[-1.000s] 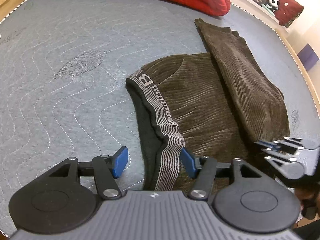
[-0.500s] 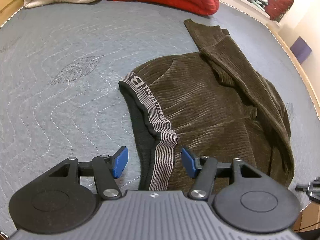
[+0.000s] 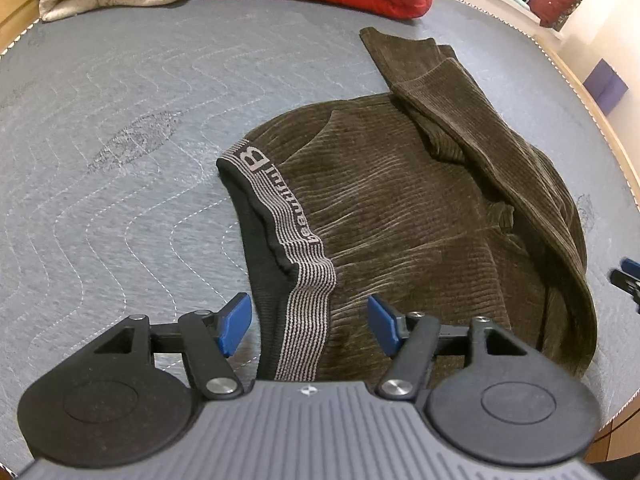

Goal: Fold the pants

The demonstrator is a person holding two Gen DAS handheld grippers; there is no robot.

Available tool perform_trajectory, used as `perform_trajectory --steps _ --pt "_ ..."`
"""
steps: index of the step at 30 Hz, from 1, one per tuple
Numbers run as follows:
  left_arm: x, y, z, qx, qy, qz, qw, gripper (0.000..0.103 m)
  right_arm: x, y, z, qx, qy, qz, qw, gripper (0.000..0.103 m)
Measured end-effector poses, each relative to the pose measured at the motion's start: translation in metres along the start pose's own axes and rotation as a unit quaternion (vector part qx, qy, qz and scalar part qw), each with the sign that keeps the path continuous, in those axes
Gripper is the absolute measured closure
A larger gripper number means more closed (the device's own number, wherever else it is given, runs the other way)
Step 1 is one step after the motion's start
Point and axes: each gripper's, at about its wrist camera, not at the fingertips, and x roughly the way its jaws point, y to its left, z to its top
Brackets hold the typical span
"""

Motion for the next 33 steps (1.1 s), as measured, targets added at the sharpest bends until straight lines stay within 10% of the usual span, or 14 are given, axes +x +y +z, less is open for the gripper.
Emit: perform_trajectory --steps 9,11,20,25,28,33 --pt "0.001 0.008 -0.004 0.001 0.007 0.009 0.9999 0.032 0.092 0.072 0.005 -0.17 0.118 -0.099 0.973 0.051" --pt "-0.001 0.012 -0.003 -0.004 0.005 0.009 0.9999 0.032 0.097 0.069 0.003 -0.169 0.127 -0.095 0.973 0.096" --pt "-0.005 0.003 -0.003 0.002 -0.002 0.002 1.0 0.032 0.033 -0.028 0.0 0.016 0.068 -0.087 0.994 0.097" --pt "-0.004 -0.017 -0.006 0.029 -0.002 -0.003 0.9996 0.032 0.005 -0.099 -0.06 0.094 0.158 -0.066 0.981 0.097" --pt "-0.004 -0.024 -0.006 0.04 -0.004 -0.005 0.9992 0.032 0.004 -0.099 -0.102 0.037 0.227 -0.042 0.972 0.096" --pt "-0.002 -0.027 -0.004 0.036 -0.005 -0.007 0.9993 0.032 -0.022 -0.104 -0.083 0.062 0.132 -0.044 0.988 0.089"
